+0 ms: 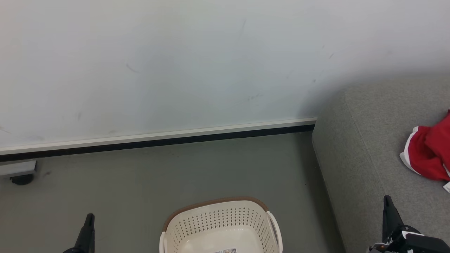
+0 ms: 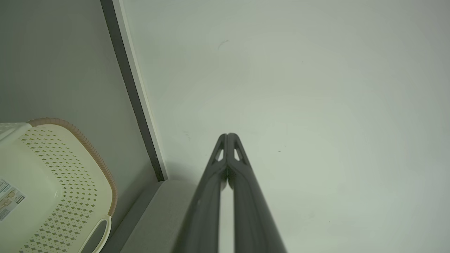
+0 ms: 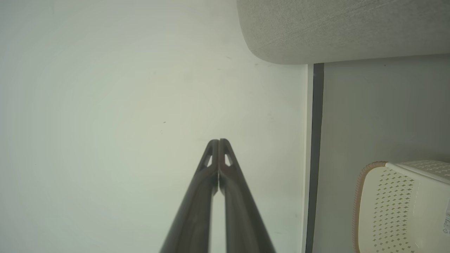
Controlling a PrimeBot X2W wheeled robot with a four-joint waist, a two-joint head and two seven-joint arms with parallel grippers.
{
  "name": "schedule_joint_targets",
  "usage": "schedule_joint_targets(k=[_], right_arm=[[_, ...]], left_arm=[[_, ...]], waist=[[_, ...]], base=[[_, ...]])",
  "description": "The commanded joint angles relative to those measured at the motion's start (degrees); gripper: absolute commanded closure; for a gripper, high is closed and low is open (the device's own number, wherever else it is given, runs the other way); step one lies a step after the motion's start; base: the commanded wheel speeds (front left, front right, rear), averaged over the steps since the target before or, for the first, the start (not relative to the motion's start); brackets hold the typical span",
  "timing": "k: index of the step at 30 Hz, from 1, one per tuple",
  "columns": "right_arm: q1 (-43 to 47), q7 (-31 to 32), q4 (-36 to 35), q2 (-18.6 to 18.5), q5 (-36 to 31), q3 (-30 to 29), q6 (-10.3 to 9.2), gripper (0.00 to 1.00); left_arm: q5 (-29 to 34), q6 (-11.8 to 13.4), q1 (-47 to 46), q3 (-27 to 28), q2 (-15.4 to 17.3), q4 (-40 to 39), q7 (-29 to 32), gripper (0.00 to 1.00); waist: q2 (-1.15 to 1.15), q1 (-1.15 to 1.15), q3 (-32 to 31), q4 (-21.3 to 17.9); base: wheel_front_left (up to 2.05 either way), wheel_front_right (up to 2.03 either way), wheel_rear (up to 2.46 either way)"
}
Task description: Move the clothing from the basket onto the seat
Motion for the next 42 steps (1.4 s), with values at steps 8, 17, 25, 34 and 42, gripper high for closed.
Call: schedule_joint_targets(k=[8, 17, 25, 34, 42], right_arm=[[-0.2, -0.2, -0.2, -0.5, 0.4, 0.2, 0.02, 1.00], [-0.2, -0.3, -0.2, -0.6, 0.5, 0.4, 0.02, 1.00], [-0.2, -0.5, -0.2, -0.7, 0.6, 0.5, 0.02, 1.00], [-0.2, -0.7, -0.3, -0.8, 0.8, 0.7, 0.02, 1.00], [-0.2, -0.7, -0.3, -0.9, 0.9, 0.8, 0.02, 1.00]], left_arm=[[-0.6, -0.1, -0.4, 0.2, -0.1, 0.1, 0.2, 1.00], [-0.6, -0.1, -0.4, 0.2, -0.1, 0.1, 0.2, 1.00], [-0.6, -0.1, -0.4, 0.2, -0.1, 0.1, 0.2, 1.00], [-0.6, -0.1, -0.4, 0.2, -0.1, 0.1, 0.2, 1.00], [-0.6, -0.1, -0.4, 0.2, -0.1, 0.1, 0.2, 1.00]], waist=[[0.00, 0.00, 0.0, 0.0], [0.00, 0.00, 0.0, 0.0], [0.00, 0.00, 0.0, 0.0], [0.00, 0.00, 0.0, 0.0], [0.00, 0.00, 0.0, 0.0]], base=[[0.00, 0.00, 0.00], [0.00, 0.00, 0.00], [0.00, 0.00, 0.00], [0.00, 0.00, 0.00], [0.00, 0.00, 0.00]])
